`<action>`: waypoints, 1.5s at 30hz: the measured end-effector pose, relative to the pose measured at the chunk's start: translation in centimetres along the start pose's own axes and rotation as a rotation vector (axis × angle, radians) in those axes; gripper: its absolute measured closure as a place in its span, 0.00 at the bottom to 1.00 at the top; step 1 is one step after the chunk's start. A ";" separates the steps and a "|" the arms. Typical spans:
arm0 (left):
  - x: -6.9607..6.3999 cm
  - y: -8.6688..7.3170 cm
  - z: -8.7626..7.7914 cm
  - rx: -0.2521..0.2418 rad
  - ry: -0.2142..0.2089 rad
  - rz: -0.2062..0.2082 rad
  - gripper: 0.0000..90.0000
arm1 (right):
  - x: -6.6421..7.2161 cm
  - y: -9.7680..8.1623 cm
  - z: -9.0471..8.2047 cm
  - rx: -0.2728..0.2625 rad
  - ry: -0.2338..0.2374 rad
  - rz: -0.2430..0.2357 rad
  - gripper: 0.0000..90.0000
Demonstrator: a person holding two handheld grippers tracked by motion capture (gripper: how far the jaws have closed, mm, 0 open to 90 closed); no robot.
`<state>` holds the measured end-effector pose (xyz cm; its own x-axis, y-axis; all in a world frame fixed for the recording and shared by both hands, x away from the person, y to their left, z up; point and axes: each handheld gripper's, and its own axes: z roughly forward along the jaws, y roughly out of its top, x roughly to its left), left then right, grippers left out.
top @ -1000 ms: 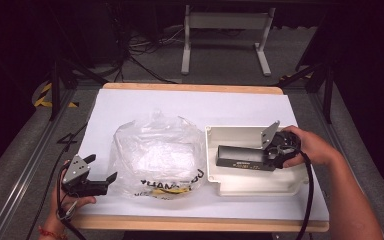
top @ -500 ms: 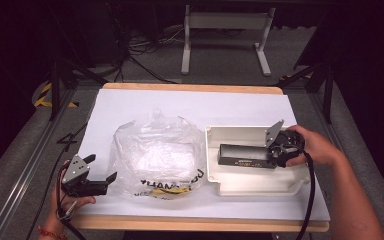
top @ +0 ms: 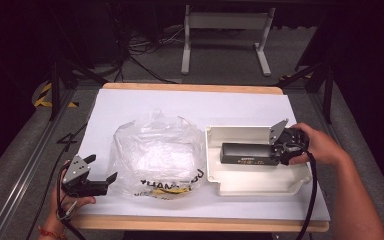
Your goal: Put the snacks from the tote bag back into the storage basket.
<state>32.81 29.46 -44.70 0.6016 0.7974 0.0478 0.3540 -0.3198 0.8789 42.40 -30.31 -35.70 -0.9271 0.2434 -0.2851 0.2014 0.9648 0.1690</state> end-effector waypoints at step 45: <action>0.1 0.0 -0.1 0.001 0.002 -0.003 0.05 | 2.9 -2.5 -4.8 -0.283 -0.236 0.321 0.19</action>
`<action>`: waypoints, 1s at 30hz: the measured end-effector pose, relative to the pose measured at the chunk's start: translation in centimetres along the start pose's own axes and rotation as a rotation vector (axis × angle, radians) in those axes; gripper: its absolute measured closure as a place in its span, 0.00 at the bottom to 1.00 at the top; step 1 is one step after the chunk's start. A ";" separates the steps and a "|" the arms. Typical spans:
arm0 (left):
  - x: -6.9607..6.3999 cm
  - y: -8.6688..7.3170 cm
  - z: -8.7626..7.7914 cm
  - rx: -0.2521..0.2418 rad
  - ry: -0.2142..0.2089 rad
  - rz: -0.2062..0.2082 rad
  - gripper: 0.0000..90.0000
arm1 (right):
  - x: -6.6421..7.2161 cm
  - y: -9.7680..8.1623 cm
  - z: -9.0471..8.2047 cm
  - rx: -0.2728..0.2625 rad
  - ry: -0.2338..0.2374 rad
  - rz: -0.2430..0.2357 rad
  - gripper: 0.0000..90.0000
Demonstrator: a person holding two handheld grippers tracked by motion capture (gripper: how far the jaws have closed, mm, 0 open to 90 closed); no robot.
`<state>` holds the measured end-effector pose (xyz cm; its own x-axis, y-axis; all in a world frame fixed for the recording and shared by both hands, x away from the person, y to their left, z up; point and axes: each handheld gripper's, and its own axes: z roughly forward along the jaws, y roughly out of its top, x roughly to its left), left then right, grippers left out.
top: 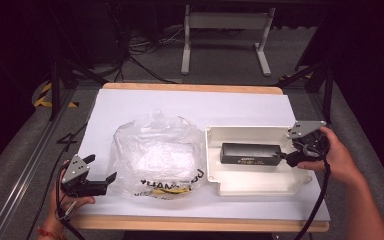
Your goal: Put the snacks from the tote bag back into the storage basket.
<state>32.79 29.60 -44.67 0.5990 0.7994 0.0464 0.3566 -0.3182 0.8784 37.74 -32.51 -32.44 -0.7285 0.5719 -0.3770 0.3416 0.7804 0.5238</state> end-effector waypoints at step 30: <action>-0.1 0.0 -0.1 0.003 -0.009 0.006 0.05 | 2.3 -4.8 -2.3 -0.151 -0.061 0.192 0.10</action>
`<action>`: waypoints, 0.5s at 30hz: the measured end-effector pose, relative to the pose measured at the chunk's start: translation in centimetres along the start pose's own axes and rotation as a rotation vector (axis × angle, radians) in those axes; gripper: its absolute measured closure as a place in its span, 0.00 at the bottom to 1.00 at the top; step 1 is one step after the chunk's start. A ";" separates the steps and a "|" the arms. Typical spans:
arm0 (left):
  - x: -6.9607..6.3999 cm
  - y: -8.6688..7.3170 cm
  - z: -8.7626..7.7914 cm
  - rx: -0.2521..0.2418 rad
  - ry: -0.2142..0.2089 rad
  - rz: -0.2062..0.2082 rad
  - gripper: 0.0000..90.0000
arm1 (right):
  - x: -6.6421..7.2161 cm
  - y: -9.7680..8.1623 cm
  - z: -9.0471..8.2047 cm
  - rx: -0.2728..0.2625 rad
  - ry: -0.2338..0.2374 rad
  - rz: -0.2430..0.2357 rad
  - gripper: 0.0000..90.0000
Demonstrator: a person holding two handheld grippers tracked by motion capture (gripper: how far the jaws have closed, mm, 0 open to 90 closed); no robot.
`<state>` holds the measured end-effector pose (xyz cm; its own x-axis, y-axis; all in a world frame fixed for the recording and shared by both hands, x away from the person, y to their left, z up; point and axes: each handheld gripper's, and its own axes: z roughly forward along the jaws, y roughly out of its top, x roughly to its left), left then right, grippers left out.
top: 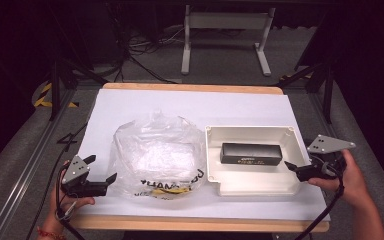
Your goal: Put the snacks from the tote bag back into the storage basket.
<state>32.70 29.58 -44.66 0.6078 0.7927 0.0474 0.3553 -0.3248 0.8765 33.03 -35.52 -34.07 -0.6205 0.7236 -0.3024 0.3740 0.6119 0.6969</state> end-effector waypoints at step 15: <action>-0.1 0.0 -0.1 -0.002 -0.004 0.000 0.05 | 0.5 -3.9 -1.8 -0.062 -0.052 0.056 0.09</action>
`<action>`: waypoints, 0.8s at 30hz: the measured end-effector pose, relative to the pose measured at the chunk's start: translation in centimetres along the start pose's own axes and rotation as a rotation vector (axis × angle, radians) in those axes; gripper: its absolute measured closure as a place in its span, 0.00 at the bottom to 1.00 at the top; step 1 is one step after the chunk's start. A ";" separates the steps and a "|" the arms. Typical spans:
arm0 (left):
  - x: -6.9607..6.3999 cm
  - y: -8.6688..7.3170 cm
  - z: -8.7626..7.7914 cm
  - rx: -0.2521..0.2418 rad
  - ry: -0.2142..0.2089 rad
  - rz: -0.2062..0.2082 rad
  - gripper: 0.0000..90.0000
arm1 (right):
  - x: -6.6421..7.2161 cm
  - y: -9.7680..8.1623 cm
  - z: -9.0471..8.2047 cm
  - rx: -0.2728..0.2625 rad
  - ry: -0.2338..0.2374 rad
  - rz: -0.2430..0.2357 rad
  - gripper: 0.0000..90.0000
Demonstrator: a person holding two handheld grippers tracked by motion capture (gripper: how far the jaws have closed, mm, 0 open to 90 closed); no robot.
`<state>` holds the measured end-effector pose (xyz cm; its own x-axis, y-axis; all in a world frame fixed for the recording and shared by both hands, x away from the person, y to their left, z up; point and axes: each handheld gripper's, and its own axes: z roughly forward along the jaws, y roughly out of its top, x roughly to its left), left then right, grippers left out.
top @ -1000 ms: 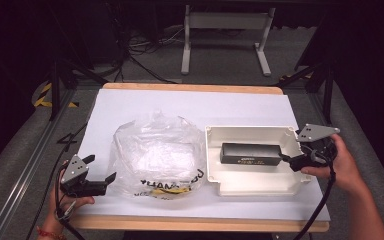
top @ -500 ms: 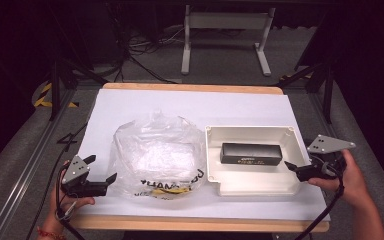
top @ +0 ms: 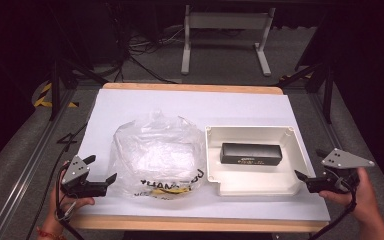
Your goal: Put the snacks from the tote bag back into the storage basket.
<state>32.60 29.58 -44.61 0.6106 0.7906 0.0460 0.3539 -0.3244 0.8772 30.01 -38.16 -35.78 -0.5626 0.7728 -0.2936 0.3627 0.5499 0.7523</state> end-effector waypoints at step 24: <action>0.1 -0.1 0.1 0.002 0.001 -0.003 0.05 | 1.9 -3.4 1.3 -0.056 -0.018 -0.002 0.07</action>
<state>32.68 29.63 -44.72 0.6092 0.7918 0.0438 0.3572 -0.3233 0.8763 28.67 -38.20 -39.63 -0.5492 0.7778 -0.3055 0.3195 0.5332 0.7833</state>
